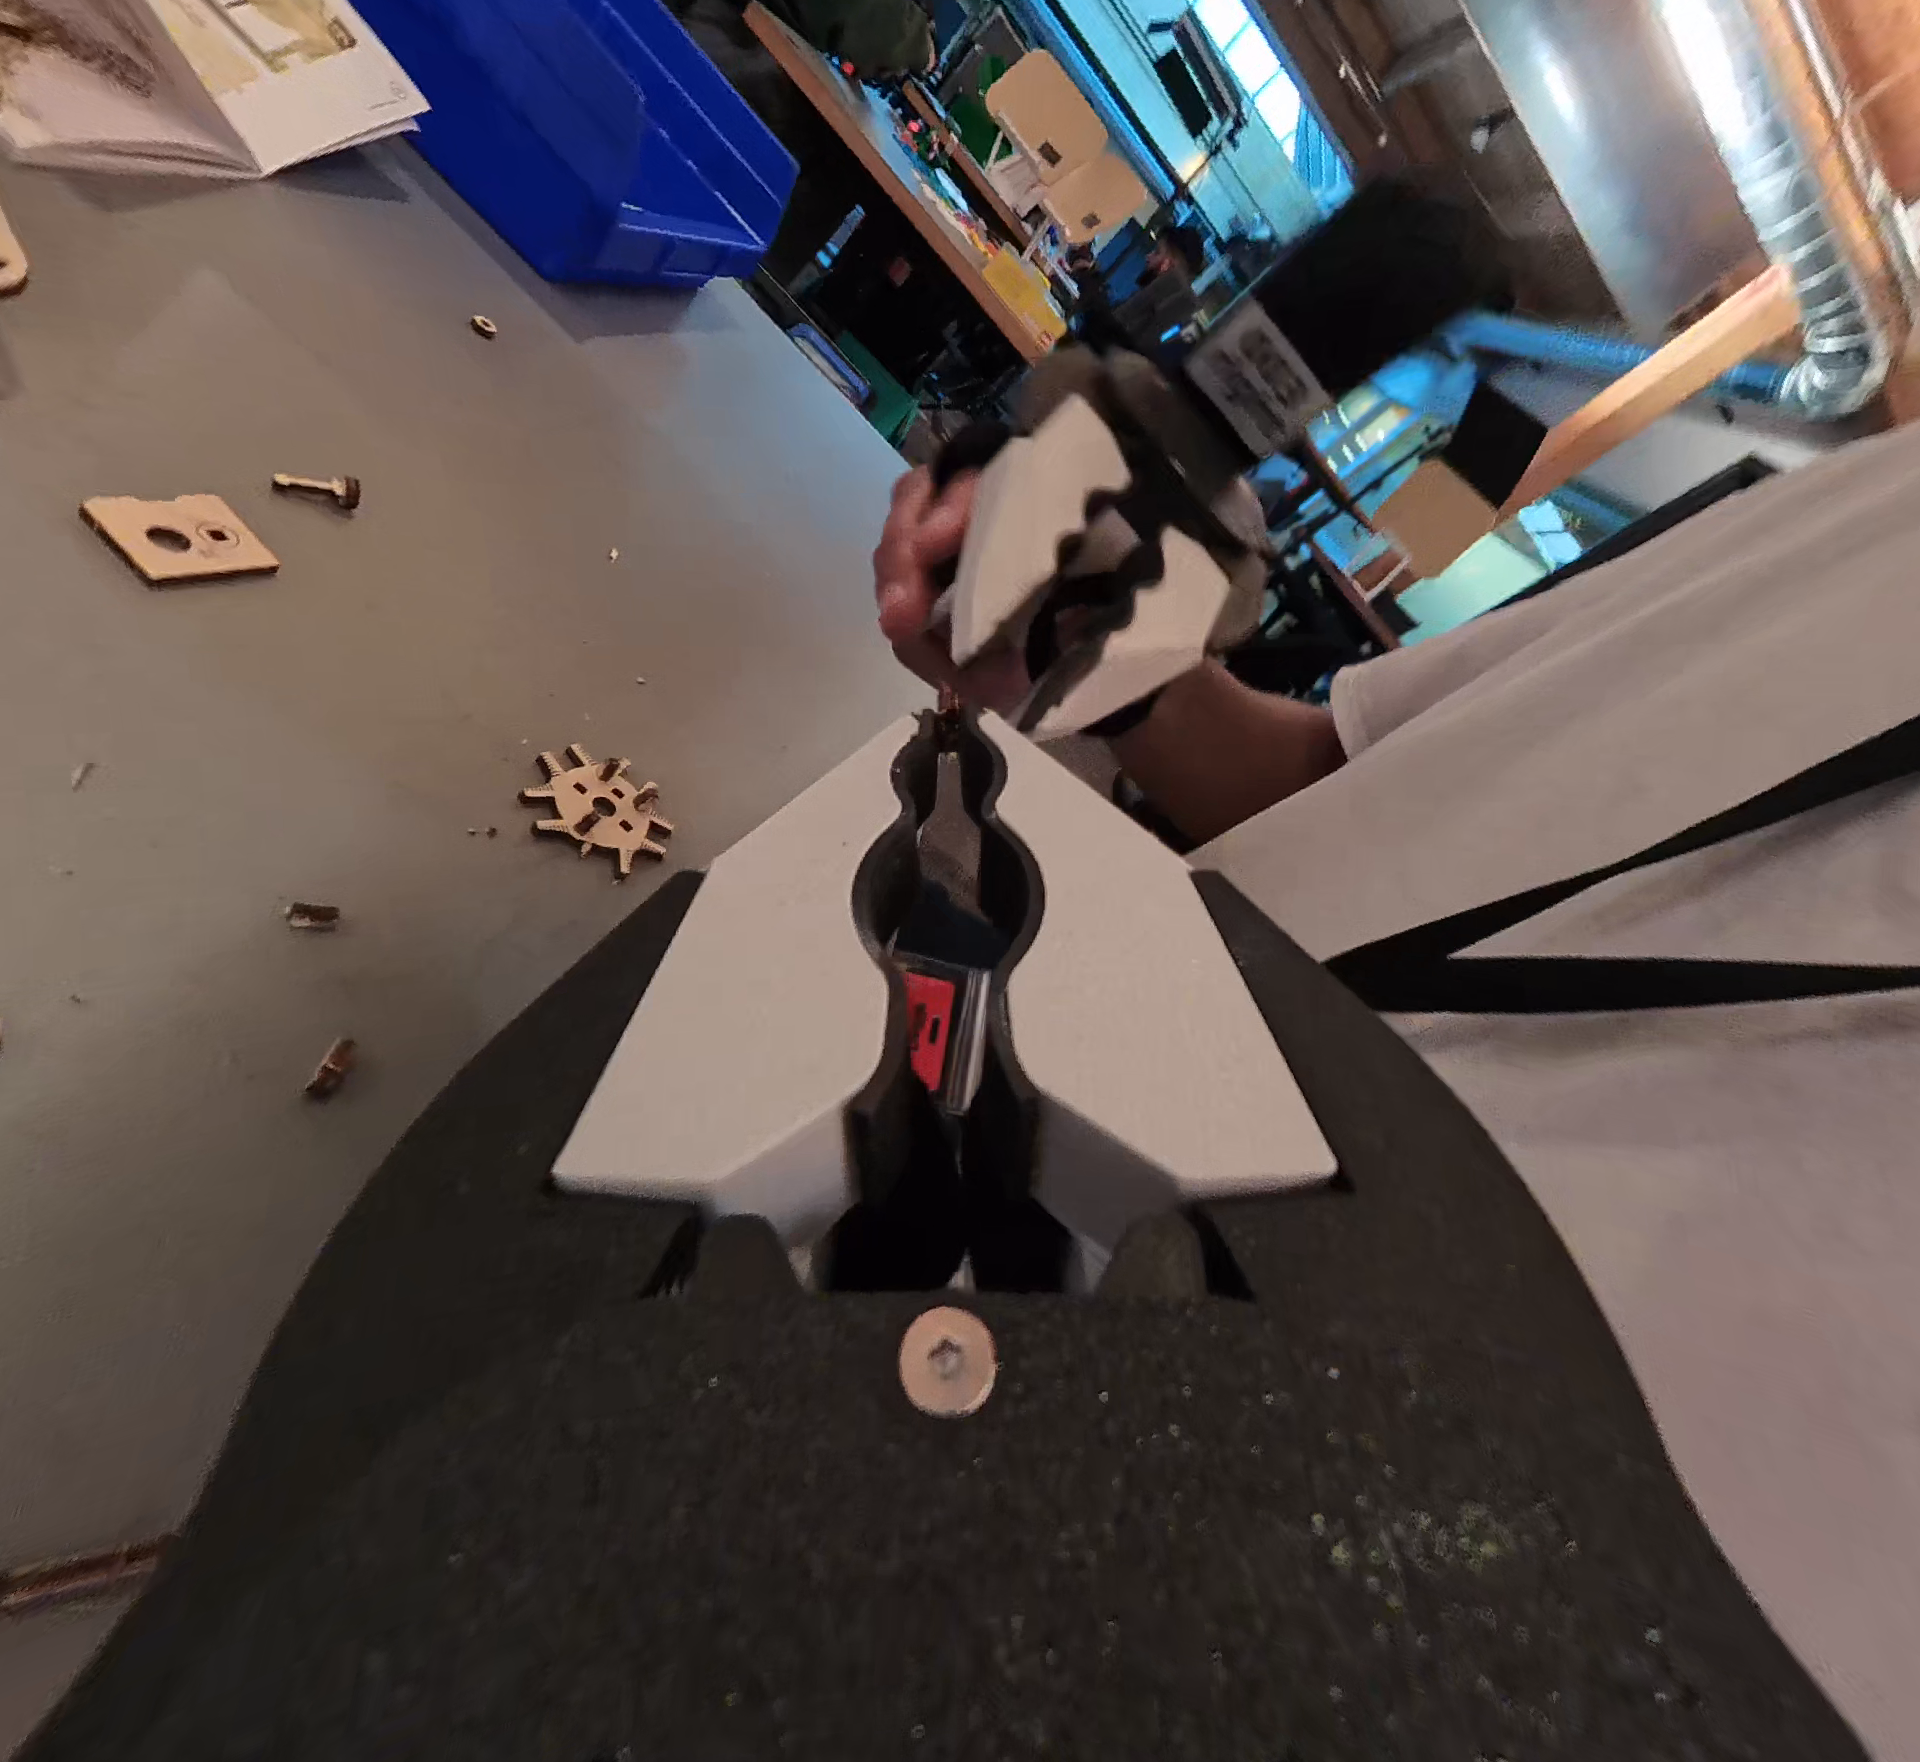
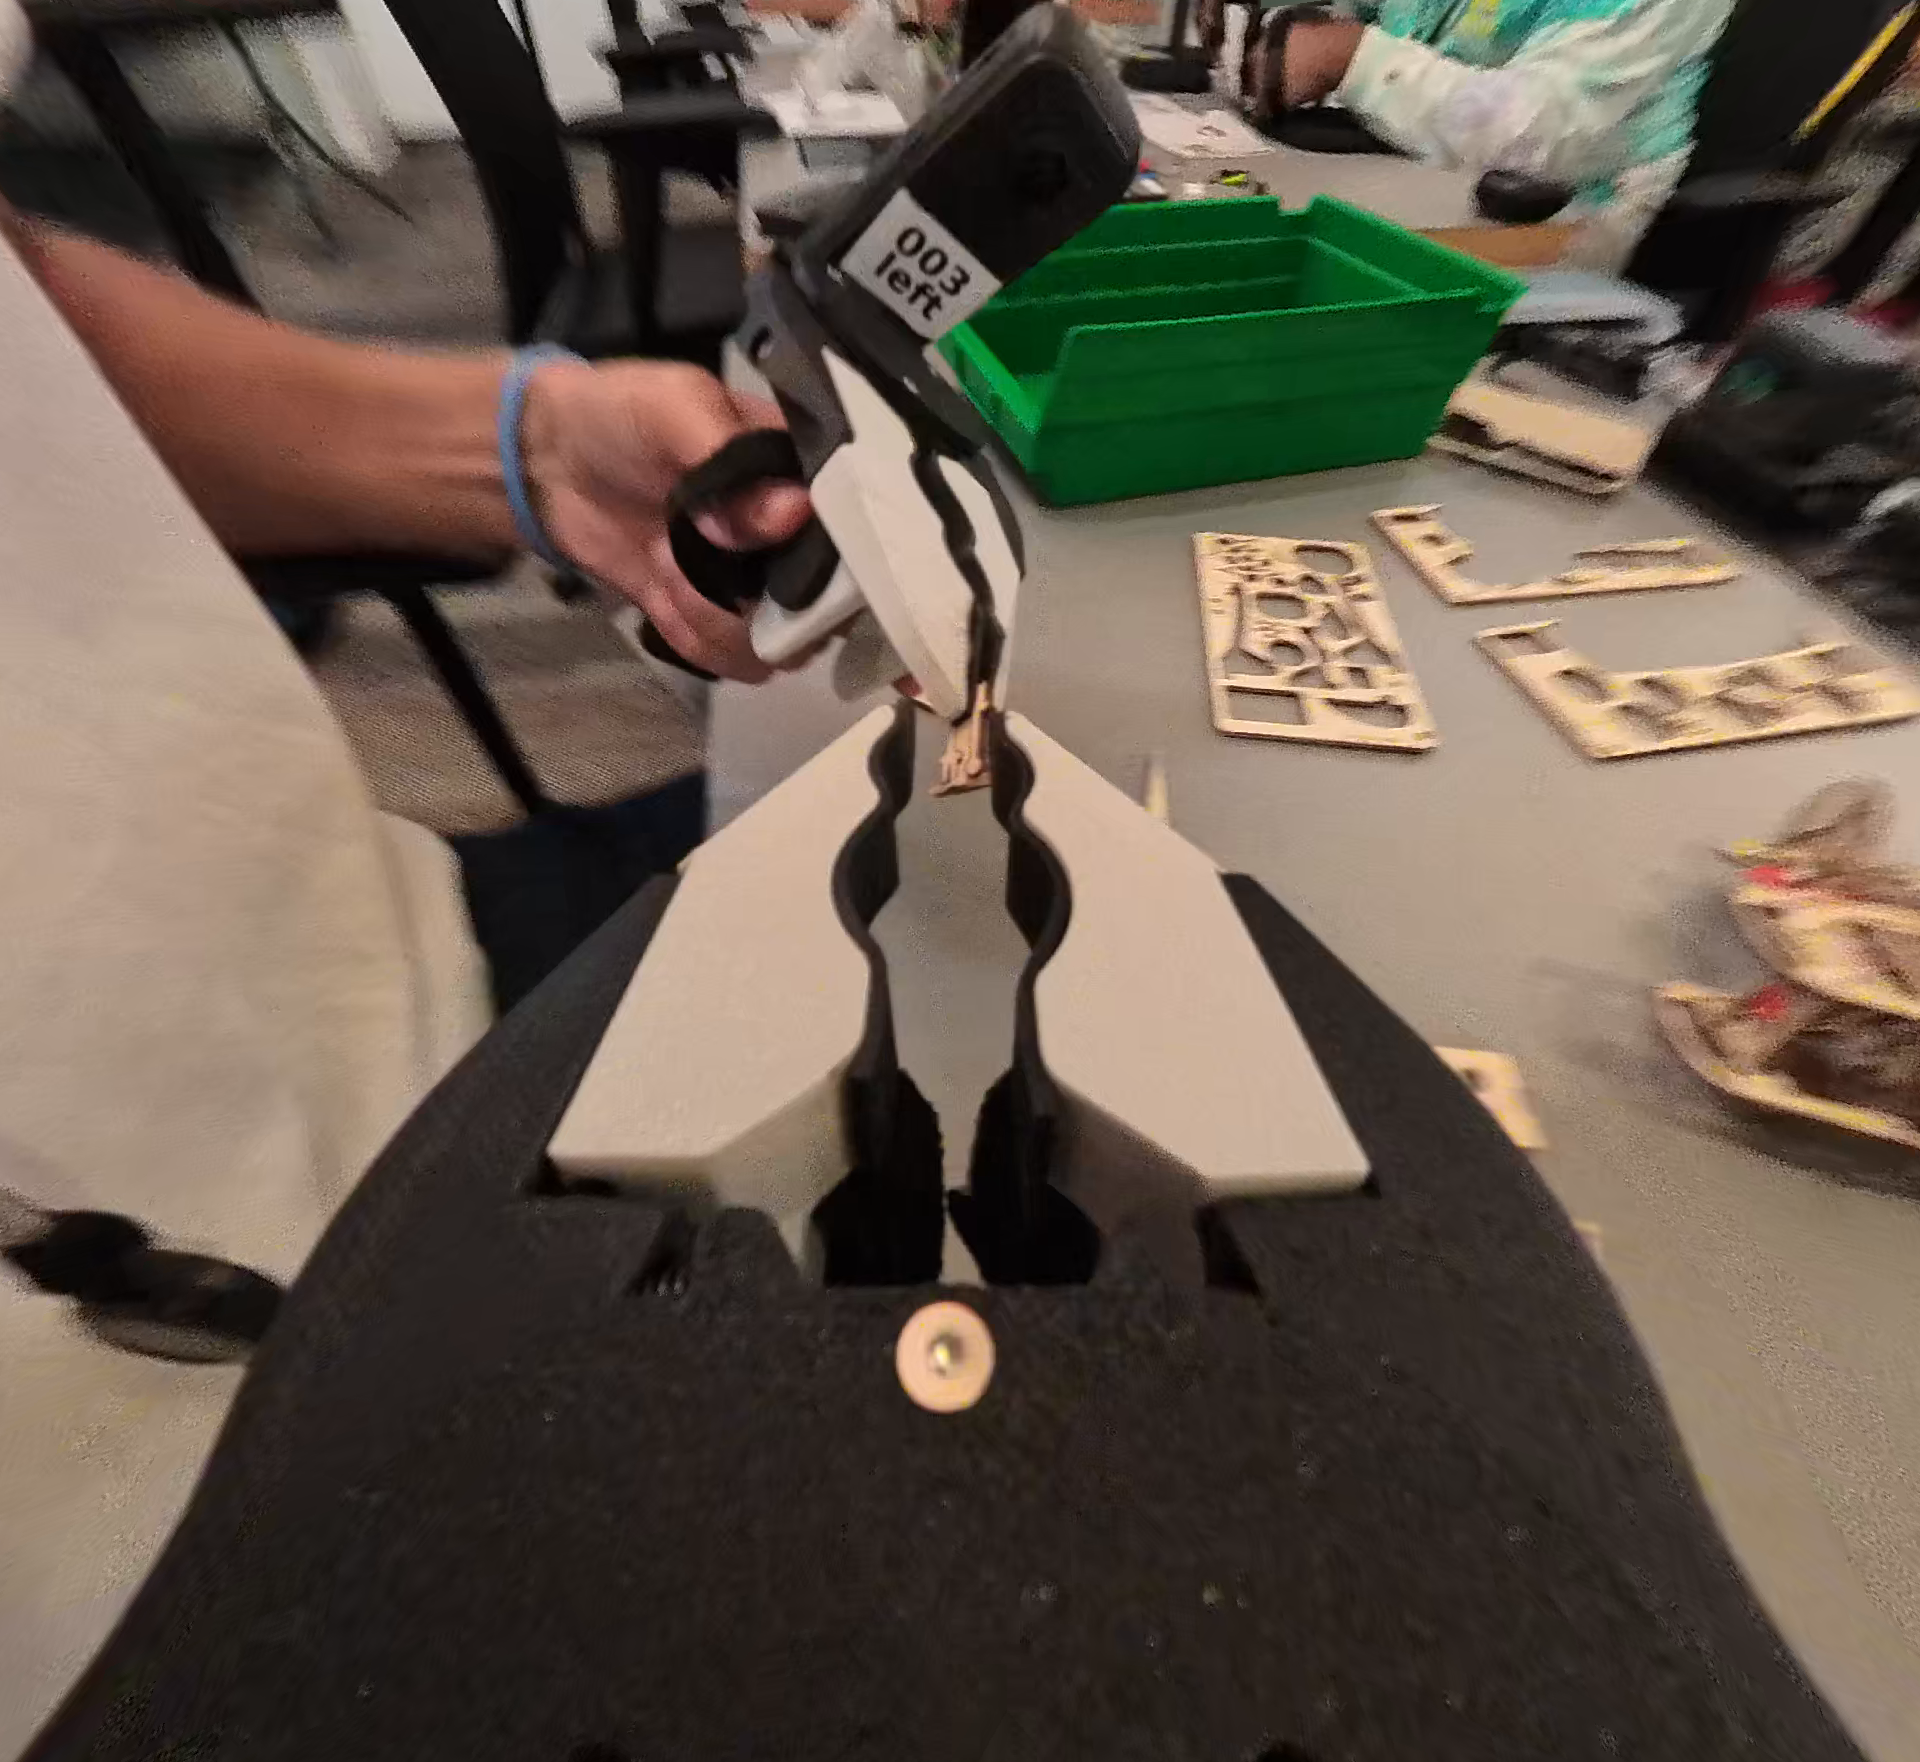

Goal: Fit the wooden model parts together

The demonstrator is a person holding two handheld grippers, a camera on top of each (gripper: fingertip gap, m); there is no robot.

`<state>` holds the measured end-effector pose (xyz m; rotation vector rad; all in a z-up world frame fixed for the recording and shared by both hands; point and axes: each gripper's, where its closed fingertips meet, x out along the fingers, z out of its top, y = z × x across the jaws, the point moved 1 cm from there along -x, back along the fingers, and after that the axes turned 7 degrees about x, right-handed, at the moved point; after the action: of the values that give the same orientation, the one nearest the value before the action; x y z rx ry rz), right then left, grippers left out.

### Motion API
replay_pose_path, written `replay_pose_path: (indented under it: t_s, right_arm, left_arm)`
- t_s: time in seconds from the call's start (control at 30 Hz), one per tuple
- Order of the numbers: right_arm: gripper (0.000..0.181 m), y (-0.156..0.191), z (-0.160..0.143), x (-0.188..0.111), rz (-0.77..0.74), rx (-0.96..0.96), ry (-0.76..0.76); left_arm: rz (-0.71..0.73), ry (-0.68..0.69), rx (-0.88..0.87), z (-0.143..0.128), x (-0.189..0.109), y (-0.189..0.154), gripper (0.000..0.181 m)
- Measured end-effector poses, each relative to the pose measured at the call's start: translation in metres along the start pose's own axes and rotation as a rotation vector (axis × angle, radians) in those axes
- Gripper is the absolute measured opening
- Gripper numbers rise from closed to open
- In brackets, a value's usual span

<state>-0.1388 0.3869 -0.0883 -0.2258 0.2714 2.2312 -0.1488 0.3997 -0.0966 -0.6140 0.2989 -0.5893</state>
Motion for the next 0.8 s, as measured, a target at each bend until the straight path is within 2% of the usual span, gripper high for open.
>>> replay_pose_path:
  t_s: [0.07, 0.13, 0.3, 0.4, 0.53, 0.8]
  right_arm:
    - [0.016, 0.000, 0.005, -0.002, 0.101, 0.162, -0.032]
    - [0.015, 0.003, 0.006, -0.003, 0.169, 0.237, -0.038]
    - [0.000, 0.012, 0.005, -0.005, 0.273, 0.313, -0.058]
    - [0.001, 0.015, 0.004, -0.006, 0.322, 0.354, -0.064]
    - [0.011, 0.017, 0.005, -0.009, 0.388, 0.416, -0.077]
    - [0.002, 0.019, 0.003, -0.008, 0.390, 0.404, -0.065]
  left_arm:
    - [-0.003, 0.020, 0.068, -0.001, 0.000, -0.006, 0.000]
    - [-0.022, 0.036, 0.126, -0.002, 0.001, -0.015, 0.000]
    - [-0.035, 0.051, 0.181, -0.004, 0.004, -0.023, 0.000]
    - [-0.051, 0.065, 0.203, -0.006, 0.005, -0.027, 0.000]
    - [-0.061, 0.049, 0.233, -0.003, 0.004, -0.031, 0.001]
    - [-0.061, 0.024, 0.236, 0.000, 0.004, -0.033, 0.000]
